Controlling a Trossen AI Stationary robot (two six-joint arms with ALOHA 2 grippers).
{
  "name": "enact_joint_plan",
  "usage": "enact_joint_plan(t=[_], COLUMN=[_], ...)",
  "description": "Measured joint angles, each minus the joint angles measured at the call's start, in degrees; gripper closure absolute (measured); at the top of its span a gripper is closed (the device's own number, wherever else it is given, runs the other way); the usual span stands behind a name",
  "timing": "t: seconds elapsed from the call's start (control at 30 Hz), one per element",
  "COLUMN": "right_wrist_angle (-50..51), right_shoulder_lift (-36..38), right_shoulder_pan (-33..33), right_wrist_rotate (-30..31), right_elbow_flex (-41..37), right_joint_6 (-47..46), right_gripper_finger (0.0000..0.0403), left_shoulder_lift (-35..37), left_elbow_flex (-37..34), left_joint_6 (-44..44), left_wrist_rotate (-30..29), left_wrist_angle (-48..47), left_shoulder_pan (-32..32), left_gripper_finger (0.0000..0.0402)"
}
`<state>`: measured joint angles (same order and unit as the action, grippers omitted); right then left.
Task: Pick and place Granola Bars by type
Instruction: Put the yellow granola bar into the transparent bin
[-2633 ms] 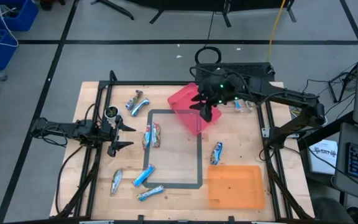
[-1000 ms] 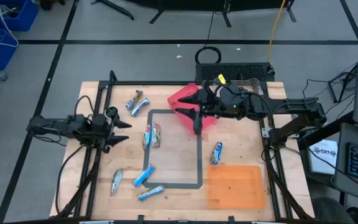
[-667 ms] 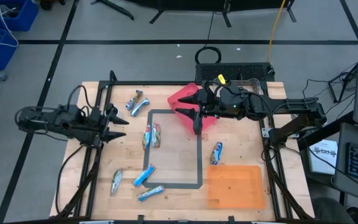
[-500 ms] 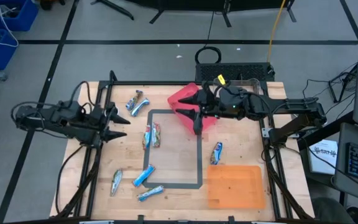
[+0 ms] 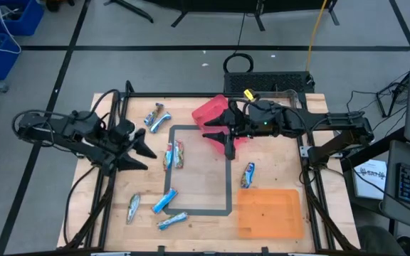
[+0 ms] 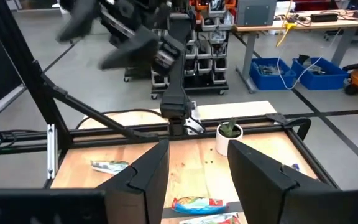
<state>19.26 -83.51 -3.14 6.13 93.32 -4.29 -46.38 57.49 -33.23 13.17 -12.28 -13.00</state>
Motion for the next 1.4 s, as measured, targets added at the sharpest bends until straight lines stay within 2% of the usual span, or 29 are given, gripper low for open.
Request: enact_joint_plan(t=[0.2,0.47,0.63,0.77,0.9,1.03,1.13,1.4], right_wrist_angle=[0.19,1.09,2.43,3.96,5.06,6.93,7.18,7.56], right_shoulder_lift=[1.43,4.46,6.45,7.32,7.48,7.53,7.50,7.52], right_shoulder_pan=[0.02,0.02,0.01,0.02,0.02,0.02,0.02,0.02], right_wrist_rotate=[-1.81,-1.86,-1.85,-1.85,-1.88,-1.81,-1.79,-1.79], right_elbow_flex=[-0.04,-0.04,-0.03,0.02,0.00,0.00,0.00,0.00], right_joint_6=[3.35,5.30,5.66,5.55,4.72,5.04,5.95,6.53], right_gripper_finger=[0.0245,0.0245,0.0245,0.0245,0.0245,0.0245,0.0245,0.0245], left_shoulder_lift=[-3.94,-8.25,-9.17,-9.14,-10.11,-13.91,-16.91,-25.35], left_elbow_flex=[0.12,0.12,0.10,0.19,4.67,12.24,17.84,27.35], left_joint_6=[-4.48,-4.59,-1.38,2.53,5.74,4.47,2.55,-3.70], left_wrist_rotate=[3.61,0.45,-6.26,-14.90,-25.19,-34.98,-41.16,-44.76], left_wrist_angle=[12.84,15.60,13.69,12.79,2.52,-12.95,-20.77,-33.80], left_shoulder_pan=[-0.01,-0.69,-3.38,-8.15,-13.89,-18.70,-21.05,-24.60], left_gripper_finger=[0.0155,0.0156,0.0156,0.0156,0.0156,0.0156,0.0156,0.0156])
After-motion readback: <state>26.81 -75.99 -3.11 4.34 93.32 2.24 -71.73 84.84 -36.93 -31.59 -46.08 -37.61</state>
